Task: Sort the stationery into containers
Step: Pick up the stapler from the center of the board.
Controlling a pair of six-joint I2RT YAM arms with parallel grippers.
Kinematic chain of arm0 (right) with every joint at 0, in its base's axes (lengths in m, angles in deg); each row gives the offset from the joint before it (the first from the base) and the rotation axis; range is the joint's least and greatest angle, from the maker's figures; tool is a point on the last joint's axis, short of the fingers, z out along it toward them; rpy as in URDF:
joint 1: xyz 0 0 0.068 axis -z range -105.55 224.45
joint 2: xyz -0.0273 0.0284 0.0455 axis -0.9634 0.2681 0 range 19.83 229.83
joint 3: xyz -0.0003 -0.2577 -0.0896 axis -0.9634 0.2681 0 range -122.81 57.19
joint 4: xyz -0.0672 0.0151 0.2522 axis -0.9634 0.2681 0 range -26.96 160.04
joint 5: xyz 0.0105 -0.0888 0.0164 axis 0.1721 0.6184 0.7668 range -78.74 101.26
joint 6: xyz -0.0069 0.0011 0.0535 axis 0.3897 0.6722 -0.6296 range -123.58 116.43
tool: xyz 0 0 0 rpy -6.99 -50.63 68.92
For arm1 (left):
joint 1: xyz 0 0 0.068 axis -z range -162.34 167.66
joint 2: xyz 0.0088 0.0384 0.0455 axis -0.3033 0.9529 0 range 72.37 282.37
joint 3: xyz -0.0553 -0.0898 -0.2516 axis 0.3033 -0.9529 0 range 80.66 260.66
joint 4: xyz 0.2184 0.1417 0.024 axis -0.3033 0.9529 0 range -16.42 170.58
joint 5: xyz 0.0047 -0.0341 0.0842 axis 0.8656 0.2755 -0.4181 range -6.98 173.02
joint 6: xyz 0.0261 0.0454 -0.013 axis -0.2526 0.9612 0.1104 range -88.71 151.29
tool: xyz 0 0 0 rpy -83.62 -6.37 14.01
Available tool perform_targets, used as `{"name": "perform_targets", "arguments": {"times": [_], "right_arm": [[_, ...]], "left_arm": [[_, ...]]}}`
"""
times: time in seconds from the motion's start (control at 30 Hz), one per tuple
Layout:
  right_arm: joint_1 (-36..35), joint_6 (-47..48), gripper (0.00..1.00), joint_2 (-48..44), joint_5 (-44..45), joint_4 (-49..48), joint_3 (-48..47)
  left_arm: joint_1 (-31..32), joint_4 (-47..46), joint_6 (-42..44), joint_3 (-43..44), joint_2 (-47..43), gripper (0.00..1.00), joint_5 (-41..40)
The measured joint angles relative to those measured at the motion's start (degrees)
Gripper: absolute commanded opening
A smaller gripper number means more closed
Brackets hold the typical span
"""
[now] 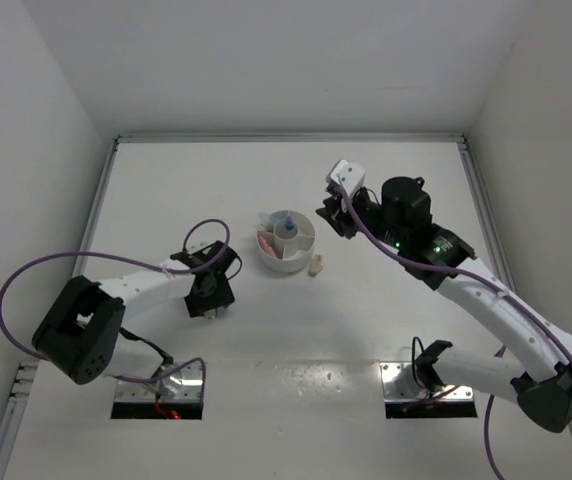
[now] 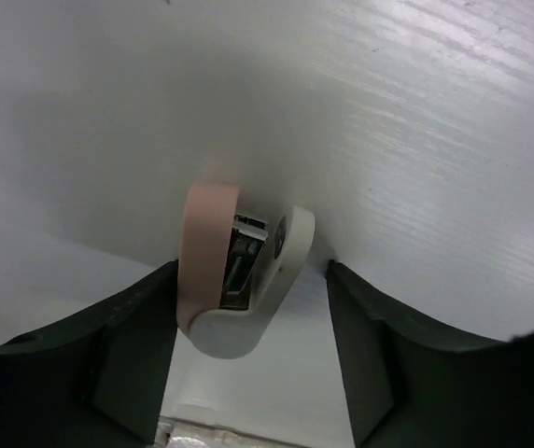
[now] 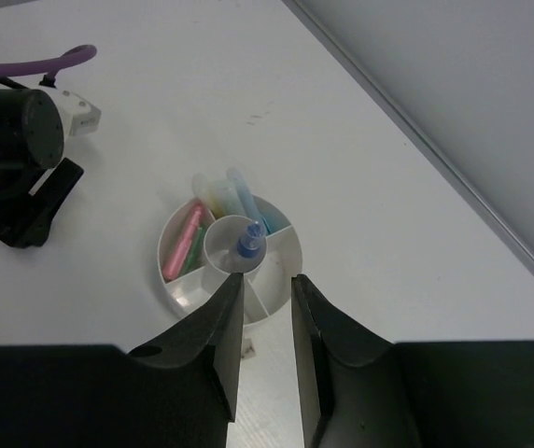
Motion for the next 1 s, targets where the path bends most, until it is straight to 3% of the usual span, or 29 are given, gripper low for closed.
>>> {"name": "perform_targets", "arguments": {"times": [0.03,0.13,0.23,0.33,0.37,0.57,0.83,1.0], "right_arm": [[0.0,0.0,0.28,-0.2,0.0,-0.04,0.09],[0.0,0.0,0.28,-1.16,0.0,-0.09,0.79],[0.0,0.0,0.28,-1.77,0.0,-0.11,1.14],[0.0,0.0,0.28,-2.12,0.0,-0.26,1.55],[0.0,0.0,0.28,-2.14,0.02,-0.26,1.66],[0.0,0.04,0.28,-2.16,0.37,-0.37,2.54],[0.0,1.4,0.24,-2.23,4.83,-1.09,4.2],[0.59,3.08,0.21,-2.62,10.8,-3.39,6.23]], "left_arm": [[-0.04,-0.46,0.09,0.0,1.05,0.56,0.2],[-0.09,-1.73,0.28,0.44,1.95,0.38,0.96],[-0.11,-1.92,0.46,0.46,1.92,0.28,0.87],[-0.11,-1.95,0.66,0.46,1.79,0.03,0.87],[-0.04,-1.95,0.7,0.46,1.66,0.0,0.87],[4.87,0.15,2.69,5.25,0.28,0.0,-0.24],[19.28,-0.59,11.02,32.79,1.97,0.0,-4.04],[23.34,-8.2,18.45,37.13,4.94,0.0,-7.34]]}}
